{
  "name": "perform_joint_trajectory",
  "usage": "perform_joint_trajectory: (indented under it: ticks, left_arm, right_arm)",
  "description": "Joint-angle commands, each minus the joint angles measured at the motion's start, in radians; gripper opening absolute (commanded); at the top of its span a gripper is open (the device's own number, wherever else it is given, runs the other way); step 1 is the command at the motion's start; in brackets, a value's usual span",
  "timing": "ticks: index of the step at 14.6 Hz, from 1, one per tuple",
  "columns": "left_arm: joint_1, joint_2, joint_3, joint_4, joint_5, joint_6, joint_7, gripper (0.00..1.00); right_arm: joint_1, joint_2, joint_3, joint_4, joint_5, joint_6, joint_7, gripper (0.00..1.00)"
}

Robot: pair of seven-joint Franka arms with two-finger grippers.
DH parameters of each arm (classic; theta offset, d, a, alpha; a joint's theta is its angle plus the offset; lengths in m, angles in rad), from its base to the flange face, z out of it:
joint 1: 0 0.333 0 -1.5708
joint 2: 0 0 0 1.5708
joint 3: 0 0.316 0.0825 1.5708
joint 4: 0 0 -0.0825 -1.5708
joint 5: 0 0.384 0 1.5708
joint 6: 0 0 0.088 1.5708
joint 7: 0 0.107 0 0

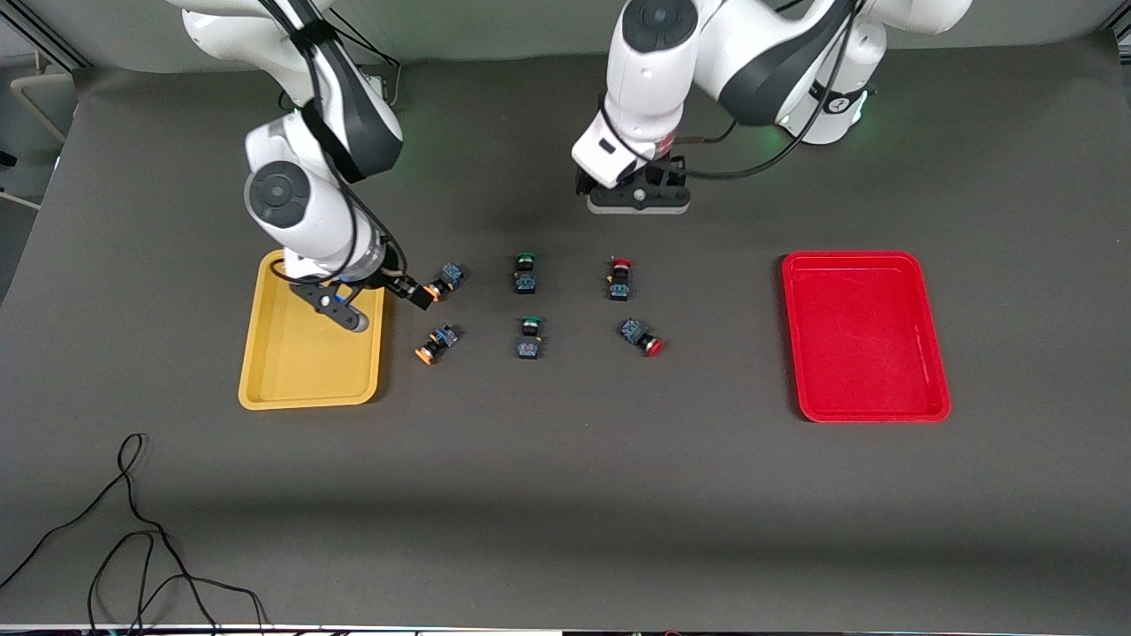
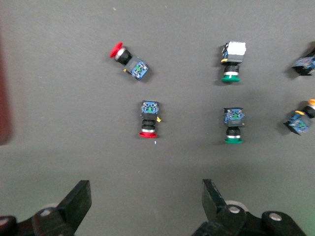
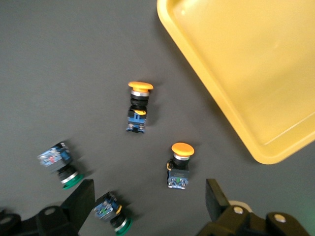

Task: Place red and yellow buttons in trays

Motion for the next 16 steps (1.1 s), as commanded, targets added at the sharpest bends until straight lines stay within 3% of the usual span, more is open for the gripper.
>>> perform_joint_trajectory:
  ticks: [1, 7, 14, 15, 16]
  left_arm:
    - [-0.018, 0.022, 0.019, -0.156, 0.013, 0.197, -0.038, 1.0]
    - [-0.018, 0.282, 0.022, -0.159, 0.189, 0.449, -0.156, 1.0]
    - [-0.022, 0.392, 0.028, -0.149, 0.2, 0.552, -0.16, 0.99]
    - [-0.022, 0.406, 0.028, -0.141, 0.2, 0.555, -0.162, 0.85]
    - [-0.021, 0.408, 0.028, -0.136, 0.2, 0.553, -0.165, 0.58]
  right_arm:
    - [0.025, -0.016, -0.011, -0.112, 0.026, 0.107, 0.052, 1.0]
    - [0.089, 0.103, -0.011, -0.188, 0.074, 0.28, 0.061, 1.0]
    - [0.132, 0.201, -0.013, -0.188, 0.158, 0.335, 0.063, 1.0]
    - [0.132, 0.206, -0.013, -0.188, 0.158, 0.335, 0.063, 1.0]
    - [0.131, 0.208, -0.013, -0.188, 0.158, 0.335, 0.063, 1.0]
